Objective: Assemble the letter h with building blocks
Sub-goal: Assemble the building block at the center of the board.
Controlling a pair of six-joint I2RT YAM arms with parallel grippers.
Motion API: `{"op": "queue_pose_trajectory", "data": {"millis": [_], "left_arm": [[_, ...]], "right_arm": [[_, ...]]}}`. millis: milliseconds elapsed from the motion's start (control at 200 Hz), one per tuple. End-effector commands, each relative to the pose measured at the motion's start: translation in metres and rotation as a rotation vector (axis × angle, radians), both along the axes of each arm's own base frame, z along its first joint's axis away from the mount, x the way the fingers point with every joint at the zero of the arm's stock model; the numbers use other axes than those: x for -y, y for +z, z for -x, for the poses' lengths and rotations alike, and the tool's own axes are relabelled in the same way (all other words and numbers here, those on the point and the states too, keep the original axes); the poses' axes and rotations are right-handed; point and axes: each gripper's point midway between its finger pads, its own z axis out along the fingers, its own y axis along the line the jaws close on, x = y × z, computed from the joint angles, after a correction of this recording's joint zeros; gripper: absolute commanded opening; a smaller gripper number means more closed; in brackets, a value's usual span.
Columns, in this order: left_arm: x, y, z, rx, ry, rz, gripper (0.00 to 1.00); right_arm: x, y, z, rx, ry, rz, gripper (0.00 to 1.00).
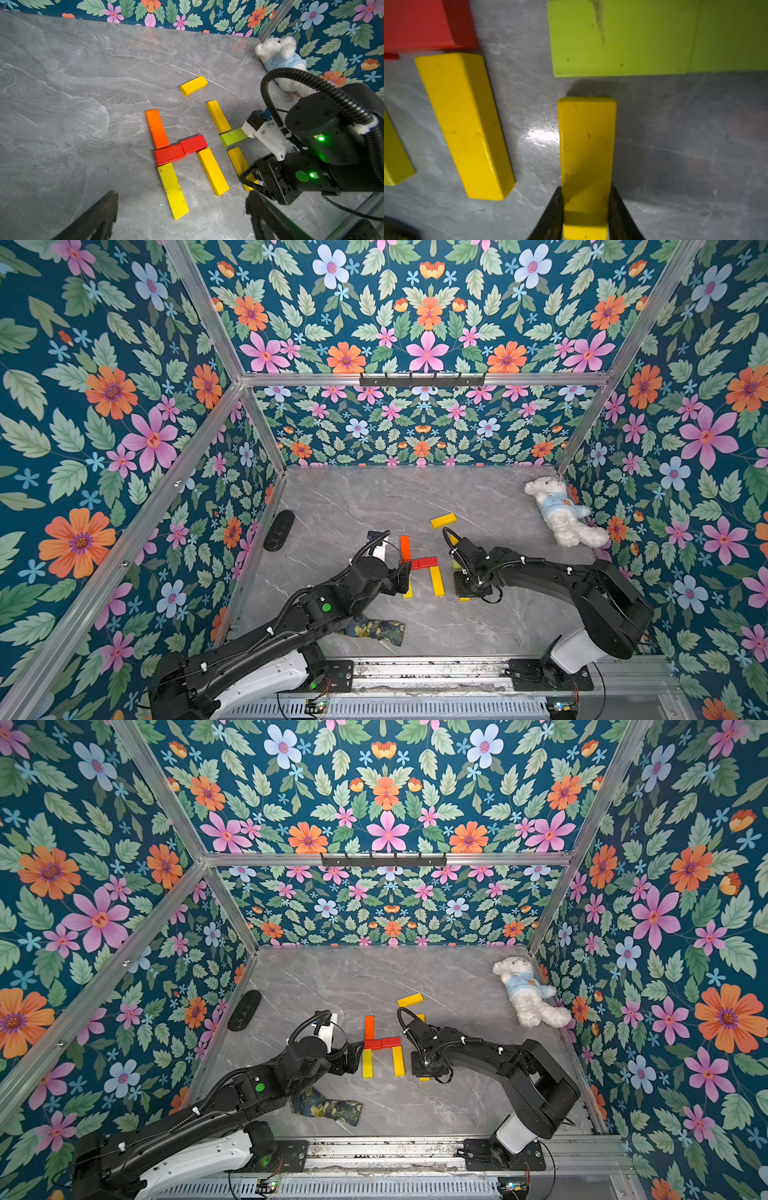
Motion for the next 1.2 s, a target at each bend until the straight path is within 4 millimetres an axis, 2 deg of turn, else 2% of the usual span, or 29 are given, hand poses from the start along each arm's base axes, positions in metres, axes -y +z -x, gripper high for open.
{"op": "queue_pose_trajectory", "data": {"millis": [0,565,1195], "left_arm": [[-0.0053,-0.0011,-0.0019,0.006,0.02,-0.017,0.99],[-0.0042,-0.0024,-0.0019,0.006,0.017,-0.023,0.99],[-0.0053,-0.0004,-0.0027,0.009,0.022,-0.025,0.99]], "right_arm": [[0.0022,0.0002,-0.0014,0.005,-0.002,0.014,0.23],[0.0017,0.0012,-0.005,0.01,0.004,0.027,0.26],[0.0025,0.003,-0.0057,0.02,-0.006,0.024,0.48]]}}
